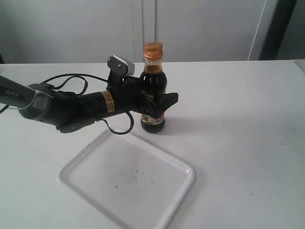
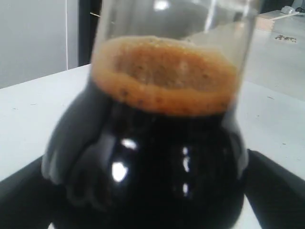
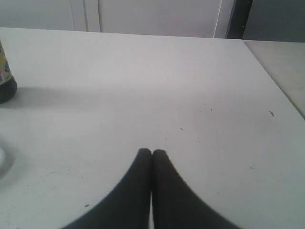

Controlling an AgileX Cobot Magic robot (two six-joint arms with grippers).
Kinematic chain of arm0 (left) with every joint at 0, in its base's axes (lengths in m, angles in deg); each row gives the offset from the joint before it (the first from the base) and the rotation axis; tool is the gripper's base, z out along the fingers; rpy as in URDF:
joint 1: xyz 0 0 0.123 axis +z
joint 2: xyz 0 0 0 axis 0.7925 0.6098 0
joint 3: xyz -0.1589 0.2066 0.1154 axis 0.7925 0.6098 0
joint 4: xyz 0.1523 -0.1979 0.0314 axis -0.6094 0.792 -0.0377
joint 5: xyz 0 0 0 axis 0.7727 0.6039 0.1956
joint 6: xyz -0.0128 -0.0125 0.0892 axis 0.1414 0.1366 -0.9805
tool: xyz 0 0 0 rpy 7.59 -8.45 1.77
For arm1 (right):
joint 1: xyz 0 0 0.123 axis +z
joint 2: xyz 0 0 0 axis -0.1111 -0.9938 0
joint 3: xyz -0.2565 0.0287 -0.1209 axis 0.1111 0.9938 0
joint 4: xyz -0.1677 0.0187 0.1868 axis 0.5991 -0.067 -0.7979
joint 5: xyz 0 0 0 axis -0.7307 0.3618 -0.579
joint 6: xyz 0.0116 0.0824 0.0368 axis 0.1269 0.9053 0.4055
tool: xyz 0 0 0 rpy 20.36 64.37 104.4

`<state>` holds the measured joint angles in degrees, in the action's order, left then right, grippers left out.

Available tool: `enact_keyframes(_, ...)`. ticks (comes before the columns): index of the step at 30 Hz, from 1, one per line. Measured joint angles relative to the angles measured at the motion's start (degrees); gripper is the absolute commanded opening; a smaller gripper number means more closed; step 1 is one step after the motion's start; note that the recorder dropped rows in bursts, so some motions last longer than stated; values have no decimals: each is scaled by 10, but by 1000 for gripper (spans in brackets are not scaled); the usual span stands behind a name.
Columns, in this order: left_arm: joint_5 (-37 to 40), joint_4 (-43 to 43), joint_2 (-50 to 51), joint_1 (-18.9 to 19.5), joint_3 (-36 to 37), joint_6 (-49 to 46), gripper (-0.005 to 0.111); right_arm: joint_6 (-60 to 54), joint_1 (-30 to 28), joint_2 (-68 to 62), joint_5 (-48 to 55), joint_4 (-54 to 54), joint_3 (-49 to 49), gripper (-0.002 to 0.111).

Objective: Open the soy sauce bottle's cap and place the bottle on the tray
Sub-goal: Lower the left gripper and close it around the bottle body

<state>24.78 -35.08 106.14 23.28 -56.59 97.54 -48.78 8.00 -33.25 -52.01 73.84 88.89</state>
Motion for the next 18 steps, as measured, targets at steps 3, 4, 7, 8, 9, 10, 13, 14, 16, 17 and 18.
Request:
enact_keyframes(3, -11, -6, 8, 0, 0, -14, 64, 0, 0, 0, 0, 0, 0, 0)
enact_keyframes(4, -15, -6, 10, 0, 0, -23, 49, 0, 0, 0, 0, 0, 0, 0)
enact_keyframes(7, -26, -21, 11, 2, 0, -41, 0, 0, 0, 0, 1, 0, 0, 0)
enact_keyframes(8, -26, -27, 11, 2, 0, -48, 1, 0, 0, 0, 1, 0, 0, 0)
enact_keyframes(9, -30, -35, 11, 2, 0, -54, 0, 0, 0, 0, 1, 0, 0, 0)
enact_keyframes(10, -33, -42, 11, 2, 0, -60, 0, 0, 0, 0, 1, 0, 0, 0)
enact_keyframes(13, -39, -55, 11, 2, 0, -70, 0, 0, 0, 0, 1, 0, 0, 0)
enact_keyframes(14, -39, -56, 11, 2, 0, -71, 0, 0, 0, 0, 1, 0, 0, 0)
enact_keyframes(16, -40, -59, 11, 2, 0, -72, 0, 0, 0, 0, 1, 0, 0, 0)
enact_keyframes(17, -41, -59, 11, 2, 0, -72, 0, 0, 0, 0, 1, 0, 0, 0)
enact_keyframes(18, -41, -61, 11, 2, 0, -72, 0, 0, 0, 0, 1, 0, 0, 0)
